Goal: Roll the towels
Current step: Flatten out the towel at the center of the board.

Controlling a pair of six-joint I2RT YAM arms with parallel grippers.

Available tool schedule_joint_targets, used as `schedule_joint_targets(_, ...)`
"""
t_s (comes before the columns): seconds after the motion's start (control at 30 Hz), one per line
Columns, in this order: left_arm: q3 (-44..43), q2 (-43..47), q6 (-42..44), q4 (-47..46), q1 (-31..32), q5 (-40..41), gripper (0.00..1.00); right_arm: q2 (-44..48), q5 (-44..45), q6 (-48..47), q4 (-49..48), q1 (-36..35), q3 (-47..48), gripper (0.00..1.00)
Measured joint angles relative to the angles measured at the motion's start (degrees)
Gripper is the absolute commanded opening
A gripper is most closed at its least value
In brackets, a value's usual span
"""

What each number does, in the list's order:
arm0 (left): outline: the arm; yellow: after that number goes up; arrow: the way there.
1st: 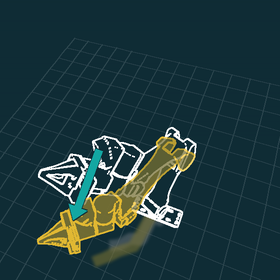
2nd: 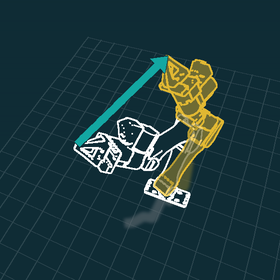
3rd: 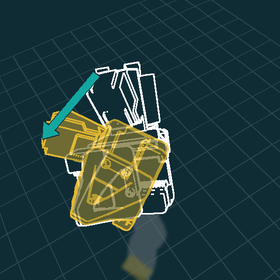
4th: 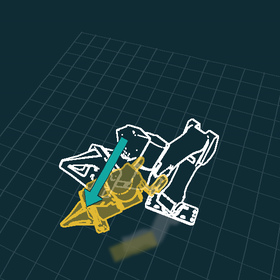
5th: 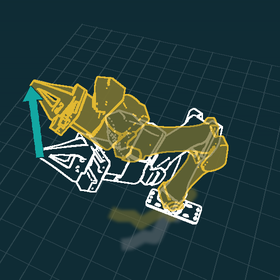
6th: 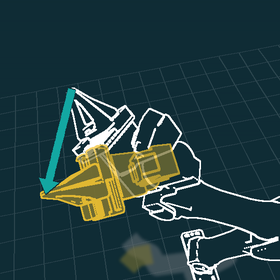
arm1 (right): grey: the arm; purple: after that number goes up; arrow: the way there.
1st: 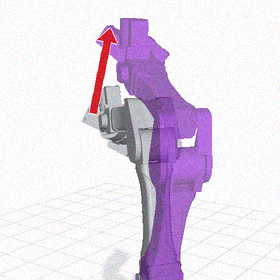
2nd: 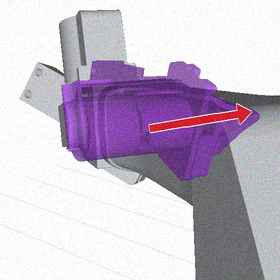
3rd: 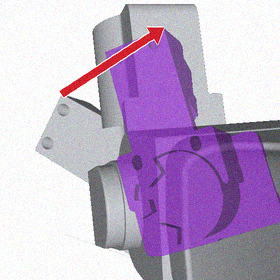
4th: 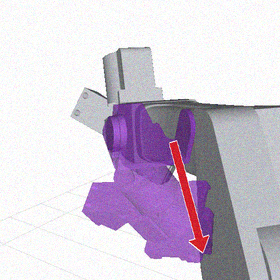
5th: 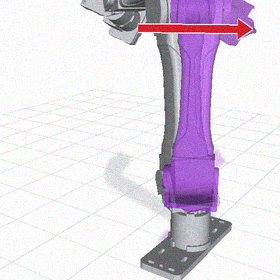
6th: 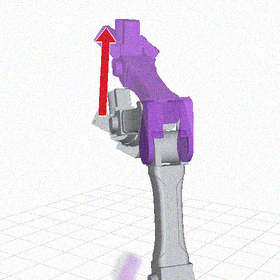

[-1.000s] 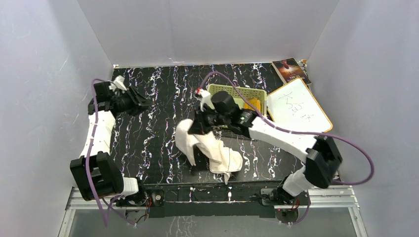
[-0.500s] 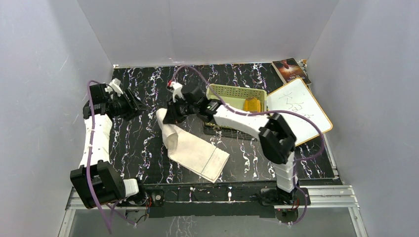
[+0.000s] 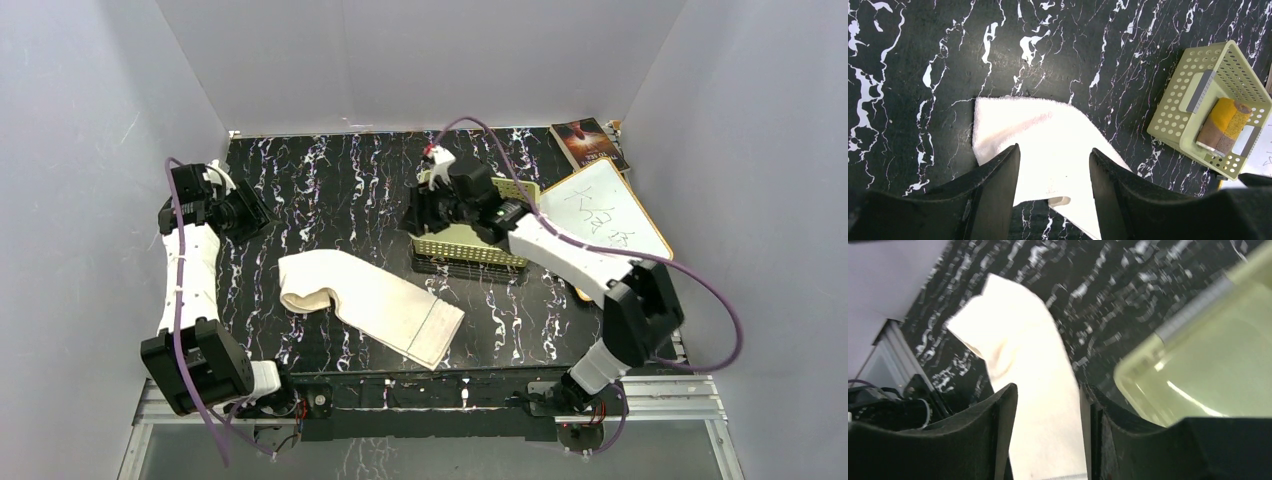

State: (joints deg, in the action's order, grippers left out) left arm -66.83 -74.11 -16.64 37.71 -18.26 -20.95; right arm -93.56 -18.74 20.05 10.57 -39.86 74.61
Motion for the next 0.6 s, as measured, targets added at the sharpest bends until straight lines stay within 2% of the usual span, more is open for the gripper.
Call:
schedule_joint_targets(0.1, -0.4, -1.4, 0.0, -0.5, 0.0, -0.7, 0.52, 5.9, 2.7, -1.6, 1.3, 1.7, -7.4, 0.27)
schedule_joint_targets(0.23, -0.4, -3.4, -0.3, -0.8, 1.3, -1.2, 0.5, 6.4, 3.4, -2.8, 3.7, 3.3, -13.9, 0.15)
schedule_joint_targets(0.43, -0.4, -4.6, -0.9, -1.5, 4.8, -1.7, 0.42, 3.8, 4.1, -5.0, 7.0, 9.6, -16.1, 0.09)
schedule_joint_targets(0.6, 0.8, -6.0, -0.8, -2.1, 5.3, -1.6, 0.42, -0.9, 3.7, -7.1, 7.7, 14.6, -14.6, 0.07)
